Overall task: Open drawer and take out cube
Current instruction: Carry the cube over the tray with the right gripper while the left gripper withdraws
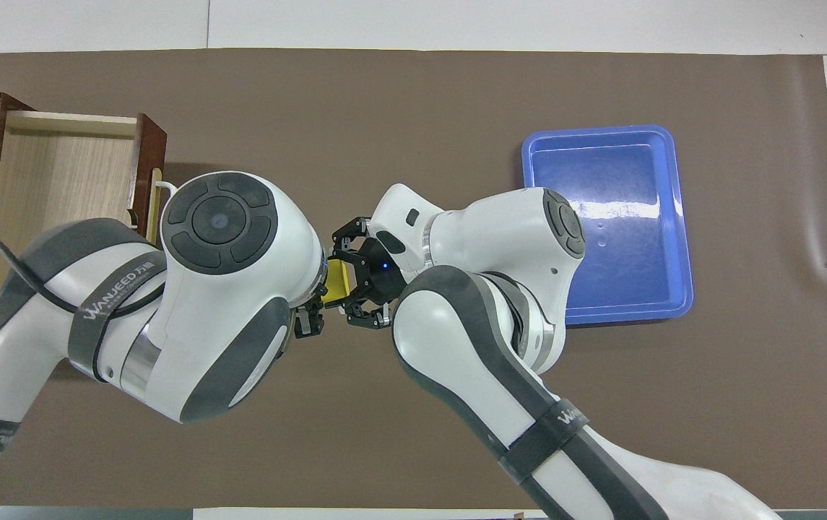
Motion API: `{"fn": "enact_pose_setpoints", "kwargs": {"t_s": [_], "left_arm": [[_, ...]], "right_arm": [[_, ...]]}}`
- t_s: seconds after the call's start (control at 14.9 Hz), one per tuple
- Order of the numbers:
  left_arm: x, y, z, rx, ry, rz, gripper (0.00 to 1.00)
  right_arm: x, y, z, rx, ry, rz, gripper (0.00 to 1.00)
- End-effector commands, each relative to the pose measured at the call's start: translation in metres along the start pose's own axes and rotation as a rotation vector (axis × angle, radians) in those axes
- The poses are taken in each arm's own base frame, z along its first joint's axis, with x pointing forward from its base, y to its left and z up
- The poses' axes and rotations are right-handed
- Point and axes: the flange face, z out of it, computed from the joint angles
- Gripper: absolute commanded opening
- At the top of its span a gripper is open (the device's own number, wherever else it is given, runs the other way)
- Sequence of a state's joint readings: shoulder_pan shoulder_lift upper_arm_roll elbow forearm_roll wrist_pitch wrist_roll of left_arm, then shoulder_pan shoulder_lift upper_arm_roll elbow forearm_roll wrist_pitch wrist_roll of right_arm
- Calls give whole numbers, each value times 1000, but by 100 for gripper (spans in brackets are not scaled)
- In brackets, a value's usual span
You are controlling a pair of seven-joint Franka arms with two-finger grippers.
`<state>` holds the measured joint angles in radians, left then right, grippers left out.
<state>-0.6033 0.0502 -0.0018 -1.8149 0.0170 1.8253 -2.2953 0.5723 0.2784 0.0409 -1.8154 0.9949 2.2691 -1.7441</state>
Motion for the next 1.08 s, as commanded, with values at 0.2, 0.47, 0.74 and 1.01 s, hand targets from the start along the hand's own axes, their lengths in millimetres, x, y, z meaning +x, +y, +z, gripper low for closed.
{"fn": "enact_pose_setpoints", "kwargs": {"t_s": [0.2,0.47,0.74,1.01], "left_arm": [[19,4,-15,-22,-23,15,100],[61,29,-20,-27,-27,23,100],[115,60,19,-30,-25,70,100],[171,89,65,-65,-27,177,100]], "right_arm": [[-2,4,-9,20,20,15,0],[-9,9,-31,32,30,24,0],[-36,20,-72,43,38,42,0],[-97,31,-121,59,-14,21,0]]}}
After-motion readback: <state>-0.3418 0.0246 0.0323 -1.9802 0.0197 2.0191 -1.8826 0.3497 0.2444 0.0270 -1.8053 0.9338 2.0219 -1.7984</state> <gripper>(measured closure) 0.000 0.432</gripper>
